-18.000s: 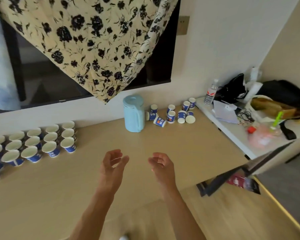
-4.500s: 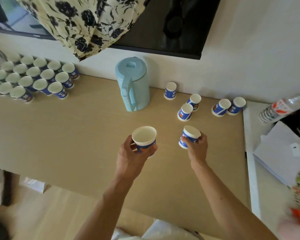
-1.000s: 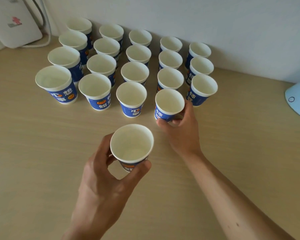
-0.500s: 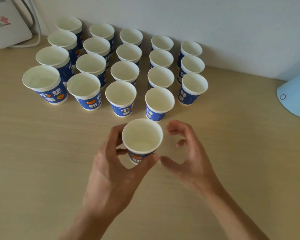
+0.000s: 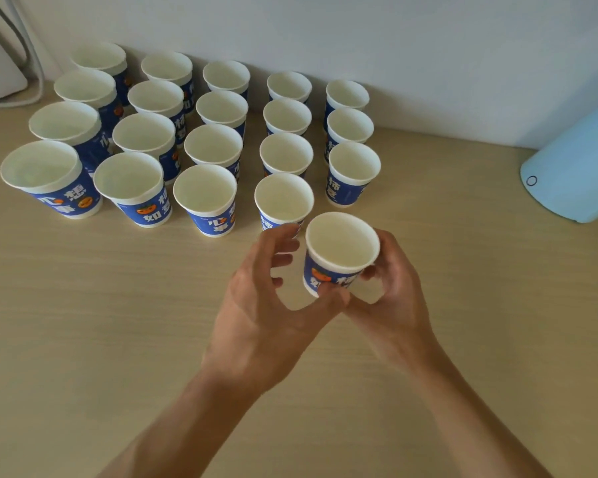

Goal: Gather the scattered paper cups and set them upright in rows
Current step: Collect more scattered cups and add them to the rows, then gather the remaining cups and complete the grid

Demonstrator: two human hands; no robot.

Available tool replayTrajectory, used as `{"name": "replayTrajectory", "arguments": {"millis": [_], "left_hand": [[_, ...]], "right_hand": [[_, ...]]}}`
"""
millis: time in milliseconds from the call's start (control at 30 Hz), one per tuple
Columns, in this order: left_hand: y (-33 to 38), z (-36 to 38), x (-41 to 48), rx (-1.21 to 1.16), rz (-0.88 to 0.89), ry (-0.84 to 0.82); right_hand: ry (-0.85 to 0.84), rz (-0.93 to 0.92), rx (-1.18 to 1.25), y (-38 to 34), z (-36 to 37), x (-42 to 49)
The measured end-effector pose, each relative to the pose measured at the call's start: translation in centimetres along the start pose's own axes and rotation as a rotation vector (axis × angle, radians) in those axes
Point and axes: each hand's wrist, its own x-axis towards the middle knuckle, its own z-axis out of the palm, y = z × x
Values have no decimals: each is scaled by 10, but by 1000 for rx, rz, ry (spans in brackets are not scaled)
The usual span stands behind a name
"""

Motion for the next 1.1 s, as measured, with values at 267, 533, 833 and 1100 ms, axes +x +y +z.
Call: {"name": "replayTrajectory", "arguments": {"millis": [267,533,833,1100], "left_hand": [[-15,-16,-23,-29,-57,43],[-17,-25,-28,-74,-74,77],[-18,-25,-29,-72,-64,68],[-15,-27,-37,-23,-64,64]], "right_hand": [[224,88,-5,26,2,32],[261,90,-23,41,4,46],[266,80,-30,41,6,48],[269,143,-76,35,0,31]]}}
